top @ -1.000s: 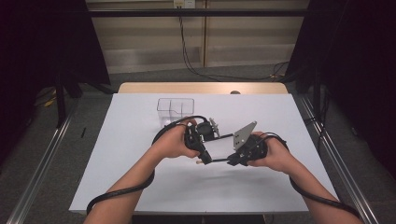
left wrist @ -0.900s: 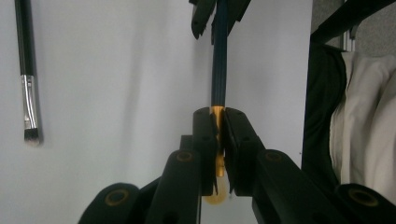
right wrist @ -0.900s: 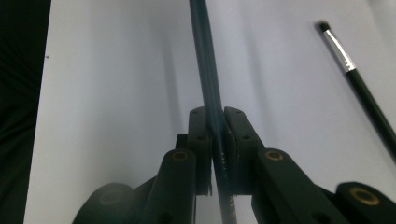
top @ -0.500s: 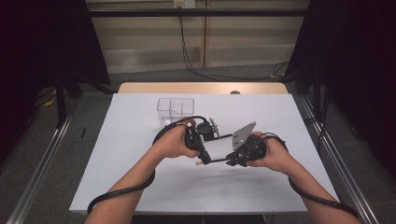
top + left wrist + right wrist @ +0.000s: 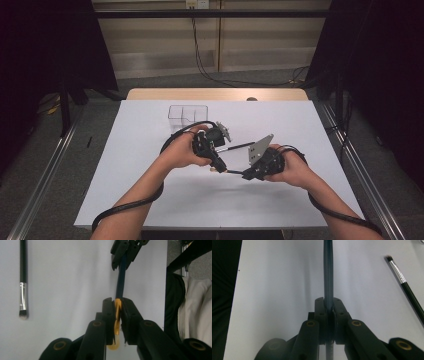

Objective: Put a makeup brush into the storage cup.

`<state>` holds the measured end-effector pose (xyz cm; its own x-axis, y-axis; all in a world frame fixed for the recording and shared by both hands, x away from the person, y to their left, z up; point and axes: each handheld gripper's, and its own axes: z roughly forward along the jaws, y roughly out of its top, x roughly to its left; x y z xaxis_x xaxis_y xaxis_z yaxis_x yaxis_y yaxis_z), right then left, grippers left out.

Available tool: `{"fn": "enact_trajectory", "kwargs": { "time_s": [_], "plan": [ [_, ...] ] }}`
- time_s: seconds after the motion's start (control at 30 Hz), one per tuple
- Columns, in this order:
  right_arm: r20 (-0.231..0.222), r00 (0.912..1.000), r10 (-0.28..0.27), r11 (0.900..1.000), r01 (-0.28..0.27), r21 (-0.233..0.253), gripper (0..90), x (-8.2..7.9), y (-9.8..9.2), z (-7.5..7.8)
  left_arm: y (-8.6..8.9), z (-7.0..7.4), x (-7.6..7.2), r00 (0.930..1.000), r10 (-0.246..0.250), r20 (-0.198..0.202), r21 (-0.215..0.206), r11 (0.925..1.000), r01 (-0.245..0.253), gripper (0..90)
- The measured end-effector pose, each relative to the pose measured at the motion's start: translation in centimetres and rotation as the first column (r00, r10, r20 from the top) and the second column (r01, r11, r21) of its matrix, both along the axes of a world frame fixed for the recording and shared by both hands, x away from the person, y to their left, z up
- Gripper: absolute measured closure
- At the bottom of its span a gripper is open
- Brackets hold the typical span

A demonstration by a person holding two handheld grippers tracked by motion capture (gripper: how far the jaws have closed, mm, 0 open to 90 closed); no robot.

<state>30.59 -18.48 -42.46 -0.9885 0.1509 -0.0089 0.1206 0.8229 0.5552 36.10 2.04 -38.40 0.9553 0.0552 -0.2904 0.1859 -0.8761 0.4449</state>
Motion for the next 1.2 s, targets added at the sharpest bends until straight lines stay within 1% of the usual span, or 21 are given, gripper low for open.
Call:
{"fn": "enact_trajectory", "kwargs": {
  "time_s": [0.03,0.07,0.13,0.2,0.23,0.33,0.37,0.43,0.5,0.6,0.73,0.77,0.8,0.83,0.87,0.9,0.93,1.03,1.07,1.13,1.2],
  "plan": [
    [-0.002,1.0000,0.000,1.000,0.000,0.002,85.0,0.0,0.0,0.0,0.1,0.0,0.1,1.0000,0.000,0.001,-0.014,0.9999,0.000,76.8],
    [-0.006,1.0000,-0.004,1.000,0.004,0.000,85.0,-0.1,-0.1,0.1,0.1,0.0,0.1,0.9997,0.024,0.000,-0.040,0.9989,-0.024,72.5],
    [-0.003,0.9999,-0.010,1.000,0.010,0.001,85.0,-0.1,-0.1,0.1,0.4,0.2,0.3,0.9997,0.022,-0.006,-0.058,0.9980,-0.022,69.3],
    [-0.004,0.9997,-0.023,1.000,0.023,0.004,85.0,-0.1,-0.3,0.0,0.7,0.2,0.2,0.9994,0.032,-0.010,-0.098,0.9947,-0.033,63.3],
    [-0.001,0.9997,-0.023,1.000,0.023,0.013,85.0,0.0,-0.4,-0.1,0.8,0.3,0.3,0.9997,0.022,-0.003,-0.097,0.9950,-0.023,62.2],
    [-0.007,0.9988,-0.049,0.998,0.049,0.027,85.0,0.0,-0.6,-0.2,1.1,0.3,0.0,0.9989,0.046,0.009,-0.131,0.9903,-0.045,52.8],
    [-0.005,0.9986,-0.053,0.998,0.053,0.032,85.0,0.1,-0.7,-0.2,1.2,0.3,-0.1,0.9980,0.062,0.008,-0.148,0.9872,-0.060,50.8],
    [-0.009,0.9978,-0.066,0.997,0.066,0.042,85.0,0.0,-0.8,-0.2,1.5,0.1,-0.2,0.9970,0.072,0.027,-0.179,0.9816,-0.066,43.3],
    [-0.010,0.9972,-0.075,0.996,0.075,0.054,85.0,0.0,-0.9,-0.2,1.7,0.0,-0.3,0.9953,0.091,0.032,-0.202,0.9760,-0.083,38.8],
    [-0.008,0.9966,-0.082,0.994,0.082,0.066,85.0,-0.1,-1.0,-0.2,2.3,-0.4,-0.3,0.9927,0.117,0.029,-0.243,0.9641,-0.107,30.2],
    [-0.009,0.9958,-0.091,0.992,0.091,0.082,85.0,-0.1,-1.1,-0.4,3.0,-0.8,-0.3,0.9879,0.153,0.026,-0.318,0.9382,-0.137,20.6],
    [-0.011,0.9956,-0.093,0.992,0.094,0.087,85.0,-0.1,-1.1,-0.5,3.1,-0.9,-0.4,0.9859,0.165,0.031,-0.327,0.9336,-0.145,19.3],
    [-0.010,0.9955,-0.094,0.991,0.094,0.090,85.0,-0.1,-1.1,-0.5,3.3,-1.1,-0.4,0.9838,0.175,0.041,-0.347,0.9258,-0.150,17.4],
    [-0.013,0.9953,-0.096,0.991,0.097,0.094,85.0,-0.2,-1.1,-0.6,3.4,-1.2,-0.4,0.9833,0.176,0.049,-0.356,0.9229,-0.147,13.8],
    [-0.013,0.9951,-0.098,0.991,0.099,0.096,84.9,-0.2,-1.1,-0.7,3.5,-1.3,-0.4,0.9809,0.187,0.051,-0.367,0.9172,-0.156,11.8],
    [-0.016,0.9946,-0.102,0.990,0.104,0.100,84.9,-0.2,-1.1,-0.7,3.7,-1.4,-0.4,0.9791,0.196,0.052,-0.378,0.9116,-0.163,10.8],
    [-0.018,0.9944,-0.104,0.989,0.105,0.104,85.0,-0.2,-1.1,-0.8,3.8,-1.4,-0.4,0.9776,0.202,0.058,-0.382,0.9092,-0.166,10.4],
    [-0.017,0.9942,-0.106,0.988,0.107,0.112,84.9,-0.2,-1.2,-0.9,4.2,-1.5,-0.4,0.9716,0.230,0.057,-0.424,0.8867,-0.184,7.8],
    [-0.016,0.9941,-0.108,0.987,0.109,0.116,84.9,-0.2,-1.2,-0.9,4.2,-1.6,-0.5,0.9686,0.243,0.052,-0.442,0.8753,-0.196,7.3],
    [-0.021,0.9942,-0.105,0.987,0.107,0.123,84.9,-0.3,-1.2,-0.9,4.4,-1.7,-0.6,0.9646,0.260,0.044,-0.467,0.8588,-0.210,4.9],
    [-0.023,0.9940,-0.107,0.985,0.109,0.133,84.9,-0.3,-1.2,-0.9,4.5,-1.8,-0.7,0.9622,0.269,0.042,-0.484,0.8481,-0.216,4.6]
  ]
}}
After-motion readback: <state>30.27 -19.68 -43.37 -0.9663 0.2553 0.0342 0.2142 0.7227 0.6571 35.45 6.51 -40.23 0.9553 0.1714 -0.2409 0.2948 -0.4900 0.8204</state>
